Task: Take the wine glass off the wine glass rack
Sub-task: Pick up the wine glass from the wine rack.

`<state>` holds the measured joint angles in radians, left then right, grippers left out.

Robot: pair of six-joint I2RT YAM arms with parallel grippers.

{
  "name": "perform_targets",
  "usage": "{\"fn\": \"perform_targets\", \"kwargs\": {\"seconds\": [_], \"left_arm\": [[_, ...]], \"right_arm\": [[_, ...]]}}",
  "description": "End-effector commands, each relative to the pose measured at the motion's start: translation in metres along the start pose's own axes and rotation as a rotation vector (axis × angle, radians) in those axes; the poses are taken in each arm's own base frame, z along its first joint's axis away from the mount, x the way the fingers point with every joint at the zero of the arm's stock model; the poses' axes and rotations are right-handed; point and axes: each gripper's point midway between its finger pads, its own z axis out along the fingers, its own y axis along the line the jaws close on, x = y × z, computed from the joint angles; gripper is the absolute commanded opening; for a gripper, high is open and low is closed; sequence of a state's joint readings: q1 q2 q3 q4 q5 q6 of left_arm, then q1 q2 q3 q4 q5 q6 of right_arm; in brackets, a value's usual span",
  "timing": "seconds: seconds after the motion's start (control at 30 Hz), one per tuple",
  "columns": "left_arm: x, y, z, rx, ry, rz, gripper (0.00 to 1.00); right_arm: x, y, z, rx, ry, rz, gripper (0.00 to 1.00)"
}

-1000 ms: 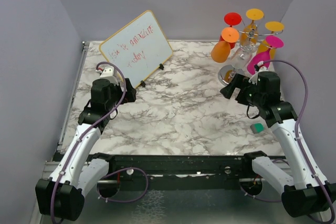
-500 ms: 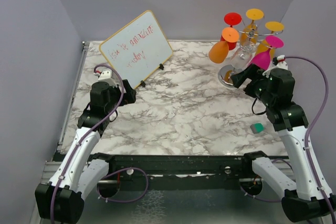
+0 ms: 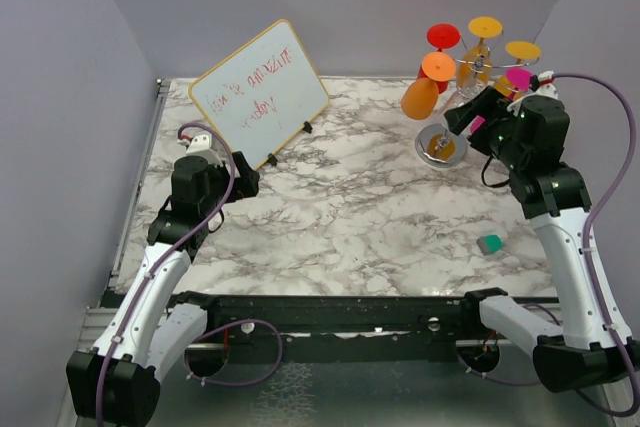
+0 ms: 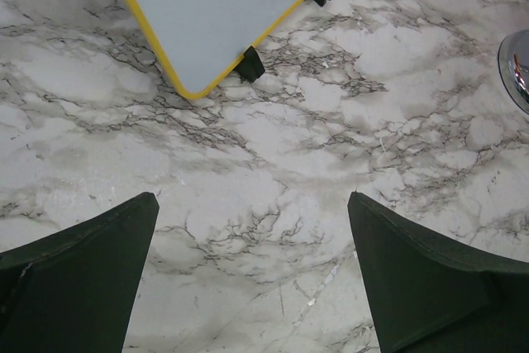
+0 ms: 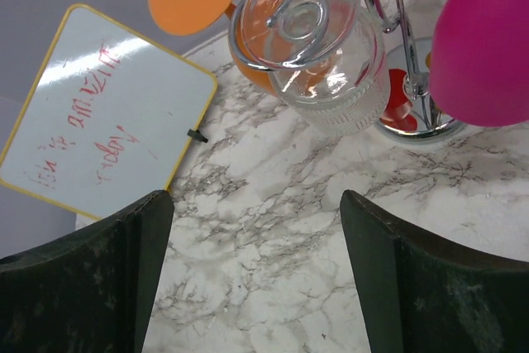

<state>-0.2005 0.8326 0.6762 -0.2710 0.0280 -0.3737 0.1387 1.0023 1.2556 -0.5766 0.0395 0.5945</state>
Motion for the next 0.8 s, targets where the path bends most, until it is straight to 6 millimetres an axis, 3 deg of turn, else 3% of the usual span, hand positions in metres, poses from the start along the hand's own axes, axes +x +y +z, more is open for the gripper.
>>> {"fn": "perform_targets", "kwargs": {"seconds": [0.0, 0.23, 0.47, 0.77], "left_arm": [[0.001, 0.003, 0.0, -0.016, -0.005, -0.005, 0.99], [0.002, 0.003, 0.0, -0.018, -0.001, -0.005, 0.99], [0.004, 0.004, 0.001, -0.022, 0.01, -0.006, 0.99], [0.006, 0.006, 0.003, -0.035, 0.021, -0.006, 0.99]], "right_arm": [[-0.024, -0.001, 0.001, 0.028, -0.059, 0.018, 0.87], [-0.042, -0.02, 0.012, 0.039, -0.059, 0.051, 0.83], [-0.051, -0.012, 0.031, -0.093, -0.013, 0.105, 0.78], [-0.057, -0.012, 0.041, -0.142, -0.013, 0.155, 0.7]]}}
